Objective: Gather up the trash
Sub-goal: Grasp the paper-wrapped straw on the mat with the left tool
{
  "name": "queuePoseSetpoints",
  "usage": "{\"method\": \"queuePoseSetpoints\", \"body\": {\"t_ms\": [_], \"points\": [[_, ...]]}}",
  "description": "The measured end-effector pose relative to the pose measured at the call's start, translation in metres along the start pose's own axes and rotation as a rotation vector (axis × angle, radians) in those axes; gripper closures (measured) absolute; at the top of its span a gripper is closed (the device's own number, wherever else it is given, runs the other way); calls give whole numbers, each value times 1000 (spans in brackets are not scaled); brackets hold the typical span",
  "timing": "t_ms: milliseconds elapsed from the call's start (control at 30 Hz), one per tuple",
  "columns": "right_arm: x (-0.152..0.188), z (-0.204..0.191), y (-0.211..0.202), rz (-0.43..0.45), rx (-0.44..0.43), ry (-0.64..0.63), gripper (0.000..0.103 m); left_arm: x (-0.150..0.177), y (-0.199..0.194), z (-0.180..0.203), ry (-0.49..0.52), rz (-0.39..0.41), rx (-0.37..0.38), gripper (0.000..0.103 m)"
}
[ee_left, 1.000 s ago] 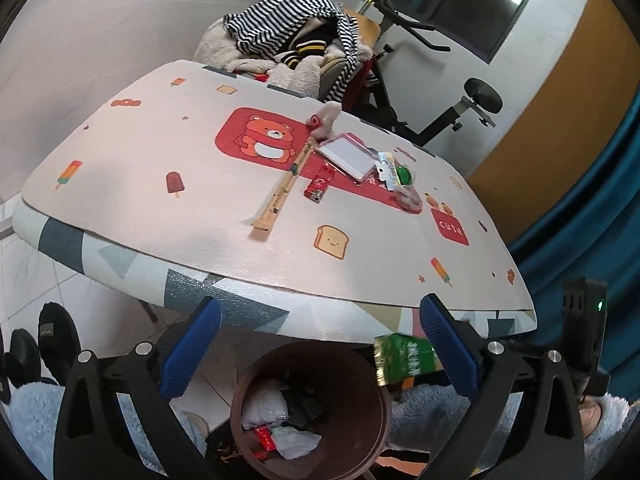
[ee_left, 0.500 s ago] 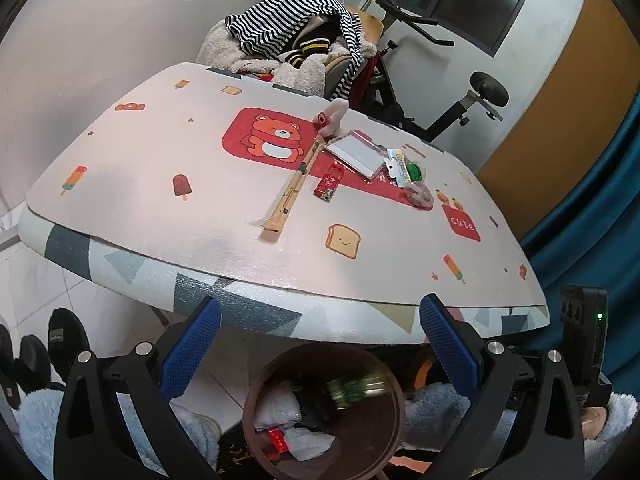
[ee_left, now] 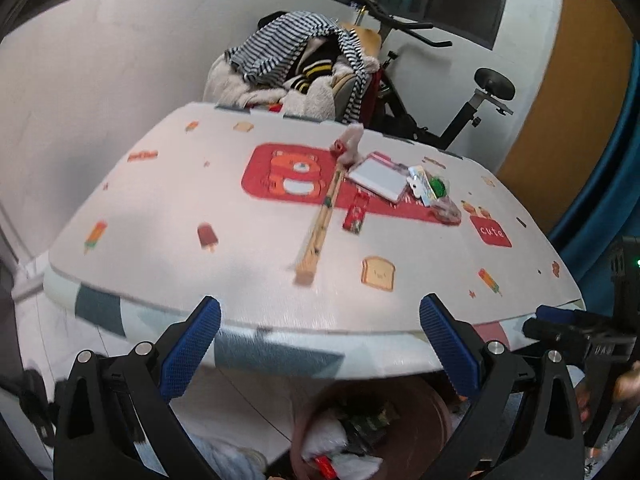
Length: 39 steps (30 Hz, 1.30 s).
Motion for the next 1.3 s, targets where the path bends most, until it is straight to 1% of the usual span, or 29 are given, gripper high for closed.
{"method": "queuePoseSetpoints", "body": {"t_ms": [200,333,400,467,500,533,567,600,633,700,733,767,833,933,1033,1067,1133,1167,1200,1267,1300], "points": [[-28,19,8,37,46,18,6,-36,29,-5,14,13,16,6],[-43,30,15,55,70,30,6,-57,71,-7,-32,-33,44,6],[-50,33,19,72,78,30,6,-65,91,-2,-23,-55,57,6],[-56,35,25,72,61,33,6,-72,121,4,-4,-90,64,6],[-61,37,30,61,58,24,6,-74,136,7,-5,-112,73,10],[-63,39,31,60,71,13,6,-76,147,8,-8,-124,74,15],[-66,41,34,57,94,-7,6,-79,164,12,-1,-145,76,26],[-67,40,36,55,102,-17,6,-80,184,16,16,-174,76,32],[-69,40,39,49,107,-33,6,-80,194,17,21,-190,76,36],[-71,41,41,49,114,-38,6,-77,225,20,9,-248,92,56],[-73,43,43,53,110,-33,6,-76,235,21,8,-264,91,58],[-74,45,44,56,107,-30,6,-76,249,23,29,-276,86,60],[-74,49,46,58,104,-20,6,-74,265,29,80,-292,83,61],[-74,56,50,45,102,-8,6,-68,284,30,109,-335,72,64],[-76,62,52,43,103,1,6,-59,304,23,118,-382,38,73],[-78,64,53,47,104,5,6,-60,306,21,125,-368,31,78],[-82,67,54,61,95,14,6,-60,307,20,143,-369,21,92],[-83,69,54,67,94,16,6,-59,306,21,149,-376,37,96],[-85,71,55,75,92,18,6,-59,305,22,155,-377,48,96],[-91,74,59,85,85,23,11,-61,296,21,174,-351,62,96],[-95,76,64,88,80,32,18,-64,292,20,171,-333,68,96]]}}
Point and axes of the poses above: each gripper's, at about its wrist camera, not at the fingertips, and y roughly the way its jaws point, z to its right, x to its underside, the point moved 7 cm from there along y, roughly the way its jaws point, and after that the axes turned 13 degrees about z, right-handed, at the moved point
